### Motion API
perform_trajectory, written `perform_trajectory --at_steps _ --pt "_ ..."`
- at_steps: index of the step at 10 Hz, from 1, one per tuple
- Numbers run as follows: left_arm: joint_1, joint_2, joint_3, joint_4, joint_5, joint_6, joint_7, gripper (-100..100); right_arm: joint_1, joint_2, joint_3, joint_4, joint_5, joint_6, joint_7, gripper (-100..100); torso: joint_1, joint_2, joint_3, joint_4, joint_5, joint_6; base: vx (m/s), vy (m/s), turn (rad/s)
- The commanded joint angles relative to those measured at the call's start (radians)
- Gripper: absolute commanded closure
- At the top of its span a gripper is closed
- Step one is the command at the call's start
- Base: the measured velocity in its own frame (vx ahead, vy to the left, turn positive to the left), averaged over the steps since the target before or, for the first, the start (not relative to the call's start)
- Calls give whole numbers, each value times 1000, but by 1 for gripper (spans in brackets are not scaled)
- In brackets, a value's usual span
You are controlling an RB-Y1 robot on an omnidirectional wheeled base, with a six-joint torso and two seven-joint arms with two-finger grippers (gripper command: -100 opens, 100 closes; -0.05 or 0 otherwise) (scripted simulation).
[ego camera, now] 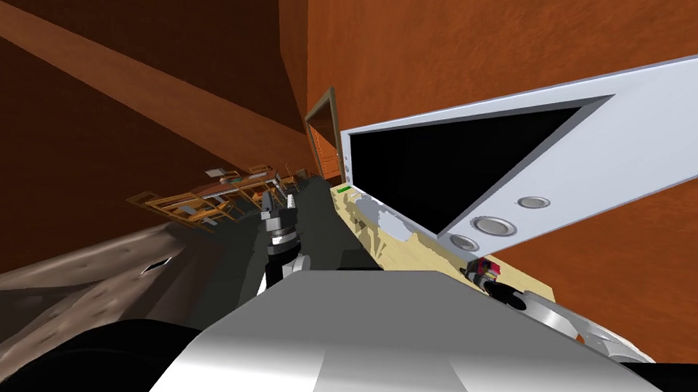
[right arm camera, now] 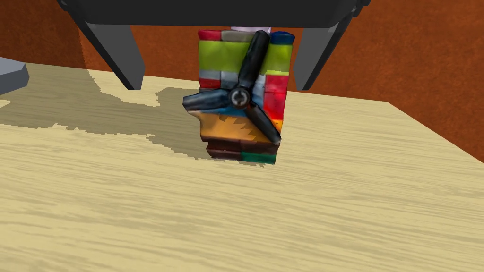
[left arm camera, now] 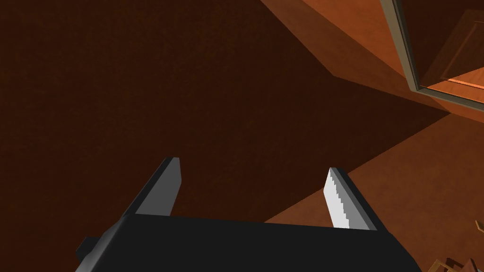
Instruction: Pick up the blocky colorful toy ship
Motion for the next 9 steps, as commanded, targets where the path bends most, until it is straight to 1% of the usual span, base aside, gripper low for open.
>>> perform_trajectory --at_steps 1,2,3,4,5,6,7,8,9 --pt "0 0 0 0 0 0 0 0 14 11 -40 -20 -9 24 19 -100 0 0 0 0 0 0 -40 -45 138" --pt "0 0 0 0 0 0 0 0 57 39 -73 -59 -14 66 51 -100 0 -1 0 0 0 0 -56 -63 192" --pt "0 0 0 0 0 0 0 0 59 39 -100 -67 -14 69 51 -100 -1 0 0 0 0 0 -37 -41 126" --pt "0 0 0 0 0 0 0 0 103 67 -131 -112 -18 113 83 -100 0 -1 -1 0 0 0 -56 -63 191" --pt "0 0 0 0 0 0 0 0 105 67 -160 -114 -18 113 83 -100 -1 0 0 0 0 0 -39 -43 131" --pt "0 0 0 0 0 0 0 0 149 96 -191 -160 -23 157 114 -100 0 -1 -1 0 0 0 -64 -64 170" --pt "0 0 0 0 0 0 0 0 151 96 -219 -161 -23 157 114 -100 -1 0 0 0 0 0 -52 -52 141" --pt "0 0 0 0 0 0 0 0 141 92 -199 -153 -23 152 110 -100 0 -1 0 0 0 0 -13 -12 30" --pt "0 0 0 0 0 0 0 0 142 93 -203 -154 -22 154 112 100 2 -3 -1 0 0 0 0 0 0"
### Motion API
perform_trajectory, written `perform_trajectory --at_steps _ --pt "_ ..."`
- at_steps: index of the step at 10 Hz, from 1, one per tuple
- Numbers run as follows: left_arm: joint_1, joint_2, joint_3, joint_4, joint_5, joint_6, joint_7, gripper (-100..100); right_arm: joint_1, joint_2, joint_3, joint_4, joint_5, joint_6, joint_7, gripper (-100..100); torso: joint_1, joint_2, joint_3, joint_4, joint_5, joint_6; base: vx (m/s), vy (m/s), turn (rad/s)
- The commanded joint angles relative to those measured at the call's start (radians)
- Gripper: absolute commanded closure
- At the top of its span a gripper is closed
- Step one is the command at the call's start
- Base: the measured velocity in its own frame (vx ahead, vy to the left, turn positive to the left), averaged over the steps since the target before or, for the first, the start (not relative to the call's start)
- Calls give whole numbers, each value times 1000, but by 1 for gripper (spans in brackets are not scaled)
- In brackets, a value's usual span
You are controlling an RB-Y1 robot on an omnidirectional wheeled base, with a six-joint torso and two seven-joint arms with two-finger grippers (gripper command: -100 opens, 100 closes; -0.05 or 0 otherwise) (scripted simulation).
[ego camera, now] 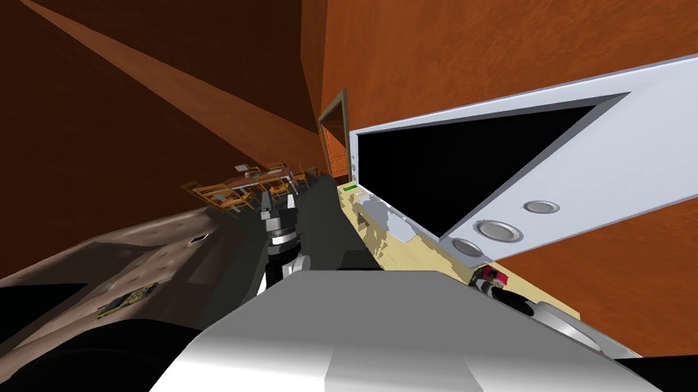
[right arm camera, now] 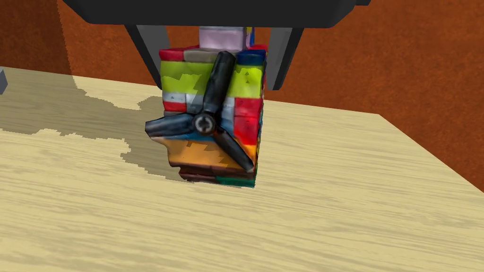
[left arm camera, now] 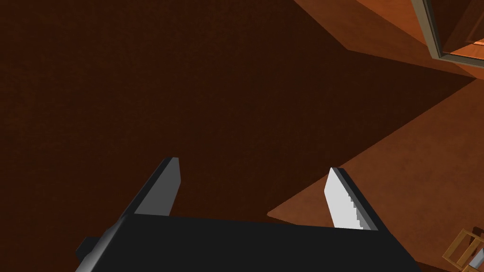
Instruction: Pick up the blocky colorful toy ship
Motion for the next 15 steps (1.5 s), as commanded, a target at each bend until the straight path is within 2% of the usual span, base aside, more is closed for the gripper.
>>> perform_trajectory --at_steps 1,4,5,6,7,8,9,10,11,12,13,14,15 --pt "0 0 0 0 0 0 0 0 0 0 0 0 0 0 0 100 0 0 0 0 0 0 0 0 0" --pt "0 0 0 0 0 0 0 0 0 0 0 0 0 1 0 100 0 -1 0 0 0 0 0 0 0" --pt "0 0 0 0 0 0 0 0 0 0 0 0 0 1 0 0 0 -1 0 0 0 0 0 0 0" --pt "0 0 0 0 0 0 0 0 -36 -25 42 40 4 -41 -29 100 0 -1 0 0 0 0 53 57 -196" --pt "0 0 0 0 0 0 0 0 -36 -25 42 40 4 -41 -29 100 3 -3 -2 -1 -1 1 59 63 -197" --pt "0 0 0 0 0 0 0 0 -82 -53 84 84 9 -83 -61 100 4 -3 -2 -1 -1 1 64 69 -214" --pt "0 0 0 0 0 0 0 0 -82 -53 102 88 9 -85 -61 100 3 -5 -3 -1 -2 0 39 43 -132" --pt "0 0 0 0 0 0 0 0 -128 -82 138 135 13 -129 -92 100 2 -4 -2 -1 -3 0 49 54 -166" --pt "0 0 0 0 0 0 0 0 -128 -82 162 135 13 -129 -92 100 2 -4 -3 -1 -2 0 39 43 -133" --pt "0 0 0 0 0 0 0 0 -173 -110 195 182 18 -173 -124 100 2 -4 -2 -1 -4 -1 51 56 -172" --pt "0 0 0 0 0 0 0 0 -173 -110 222 182 18 -173 -124 100 3 -4 -3 -1 -4 -1 40 44 -134" --pt "0 0 0 0 0 0 0 0 -219 -138 252 229 22 -217 -156 100 2 -4 -3 -2 -5 -1 52 57 -175" --pt "0 0 0 0 0 0 0 0 -219 -138 282 229 22 -218 -156 100 3 -4 -3 -2 -4 -1 43 48 -146"
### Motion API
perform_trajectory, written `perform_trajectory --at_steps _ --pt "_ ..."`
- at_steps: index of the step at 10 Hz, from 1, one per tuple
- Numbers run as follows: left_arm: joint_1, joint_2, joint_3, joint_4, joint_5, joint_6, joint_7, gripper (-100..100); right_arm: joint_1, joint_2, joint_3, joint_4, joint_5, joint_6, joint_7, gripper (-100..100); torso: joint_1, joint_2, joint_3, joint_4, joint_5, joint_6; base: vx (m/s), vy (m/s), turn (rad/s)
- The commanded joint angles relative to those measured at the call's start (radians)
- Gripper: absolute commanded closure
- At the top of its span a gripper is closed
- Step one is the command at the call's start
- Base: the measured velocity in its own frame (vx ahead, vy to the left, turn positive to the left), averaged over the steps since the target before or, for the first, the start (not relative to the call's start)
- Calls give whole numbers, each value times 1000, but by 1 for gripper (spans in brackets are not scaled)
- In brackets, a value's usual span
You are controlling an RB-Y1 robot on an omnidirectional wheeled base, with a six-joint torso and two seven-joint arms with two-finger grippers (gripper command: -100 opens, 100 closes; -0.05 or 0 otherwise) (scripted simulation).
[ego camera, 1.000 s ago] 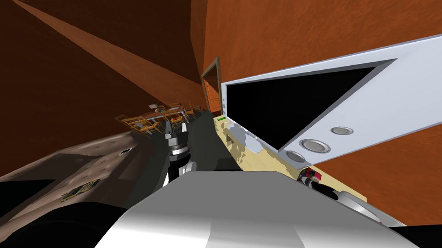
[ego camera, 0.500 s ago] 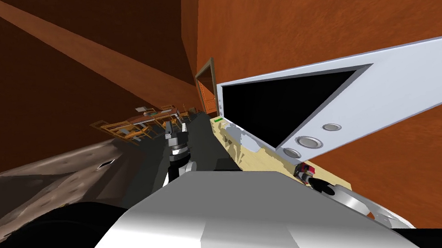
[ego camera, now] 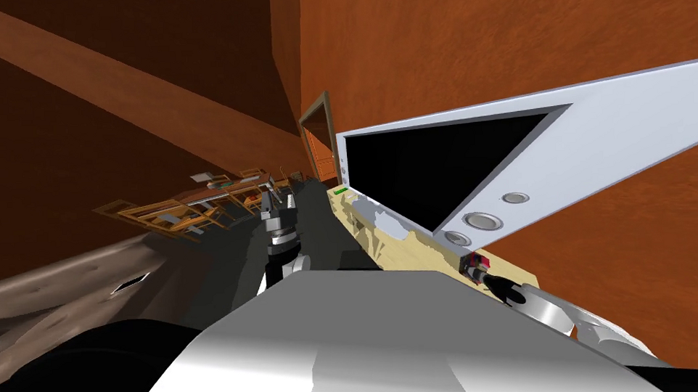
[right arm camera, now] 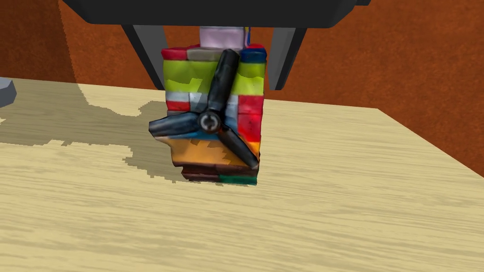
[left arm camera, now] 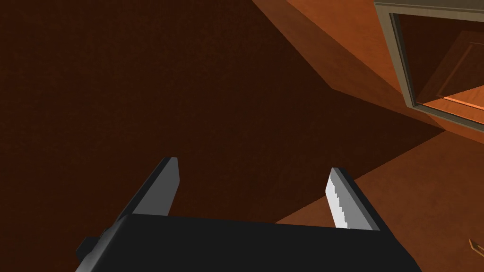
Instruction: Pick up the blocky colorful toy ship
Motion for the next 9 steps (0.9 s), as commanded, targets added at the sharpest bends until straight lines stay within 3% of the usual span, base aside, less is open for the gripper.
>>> perform_trajectory --at_steps 1,2,3,4,5,6,7,8,9 --pt "0 0 0 0 0 0 0 0 -50 -33 50 50 4 -50 -37 100 0 0 0 0 0 0 59 66 -202" --pt "0 0 0 0 0 0 0 0 -51 -33 81 54 4 -53 -37 100 1 -1 0 0 2 0 41 46 -140" --pt "0 0 0 0 0 0 0 0 -97 -61 113 96 8 -94 -69 100 1 0 0 0 1 0 54 61 -194" --pt "0 0 0 0 0 0 0 0 -97 -61 141 101 8 -97 -69 100 2 -1 0 1 3 0 38 43 -130" --pt "0 0 0 0 0 0 0 0 -142 -89 179 145 13 -138 -101 100 2 1 1 0 3 0 51 57 -174" --pt "0 0 0 0 0 0 0 0 -142 -89 201 148 13 -141 -101 100 3 0 0 1 4 0 37 42 -128" --pt "0 0 0 0 0 0 0 0 -188 -117 238 196 17 -186 -133 100 3 1 1 1 4 0 47 58 -211" --pt "0 0 0 0 0 0 0 0 -188 -117 261 196 17 -186 -133 100 4 1 1 1 6 1 46 51 -146" --pt "0 0 0 0 0 0 0 0 -234 -146 300 243 22 -230 -164 100 4 1 1 1 5 1 52 64 -167"
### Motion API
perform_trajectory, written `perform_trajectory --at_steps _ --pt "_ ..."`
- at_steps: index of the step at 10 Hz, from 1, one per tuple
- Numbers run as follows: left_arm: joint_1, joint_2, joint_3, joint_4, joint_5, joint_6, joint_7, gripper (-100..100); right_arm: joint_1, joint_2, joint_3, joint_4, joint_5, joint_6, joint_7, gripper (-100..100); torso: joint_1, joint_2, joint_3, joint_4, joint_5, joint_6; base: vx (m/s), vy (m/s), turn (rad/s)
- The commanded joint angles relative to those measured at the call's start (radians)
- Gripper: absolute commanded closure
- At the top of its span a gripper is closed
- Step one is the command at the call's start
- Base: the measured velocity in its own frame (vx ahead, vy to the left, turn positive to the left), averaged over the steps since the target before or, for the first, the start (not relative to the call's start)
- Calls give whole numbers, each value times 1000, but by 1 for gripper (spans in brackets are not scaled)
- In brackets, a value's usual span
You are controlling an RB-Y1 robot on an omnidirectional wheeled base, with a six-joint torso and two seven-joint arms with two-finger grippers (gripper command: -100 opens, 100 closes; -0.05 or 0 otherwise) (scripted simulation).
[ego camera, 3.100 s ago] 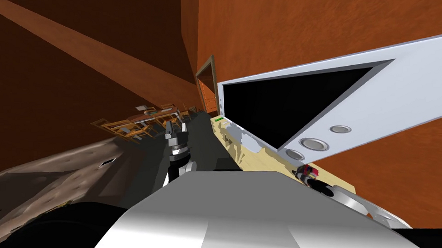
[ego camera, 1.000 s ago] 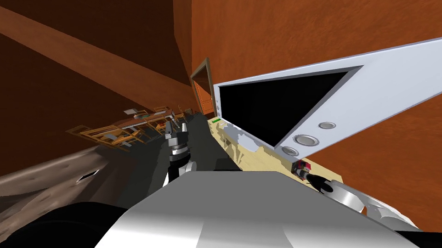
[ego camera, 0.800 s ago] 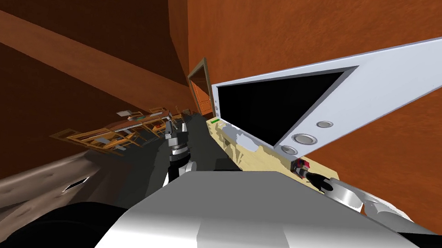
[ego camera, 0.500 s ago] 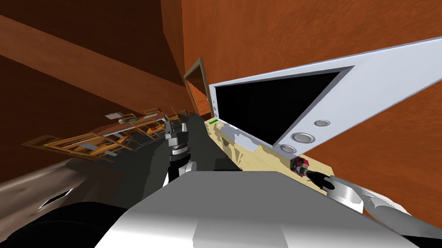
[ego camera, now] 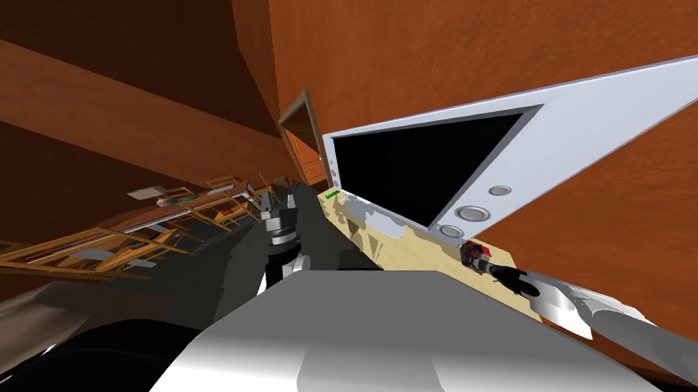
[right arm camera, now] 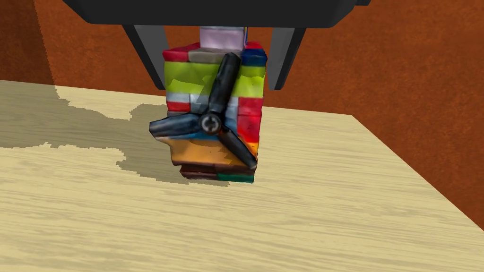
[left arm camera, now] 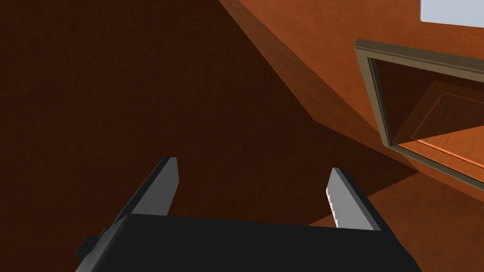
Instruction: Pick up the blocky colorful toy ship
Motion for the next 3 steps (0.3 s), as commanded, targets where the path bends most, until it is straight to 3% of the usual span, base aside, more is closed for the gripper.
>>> perform_trajectory --at_steps 1,2,3 --pt "0 0 0 0 0 0 0 0 -9 -24 34 -3 3 -12 -19 100 0 0 0 0 0 0 46 54 -92" --pt "0 0 0 0 0 0 0 0 -10 -15 24 8 1 -15 -14 100 1 1 0 0 0 -1 16 19 -13" --pt "0 0 0 0 0 0 0 0 -10 -16 27 8 1 -16 -16 0 -1 2 1 1 0 -1 0 0 0"
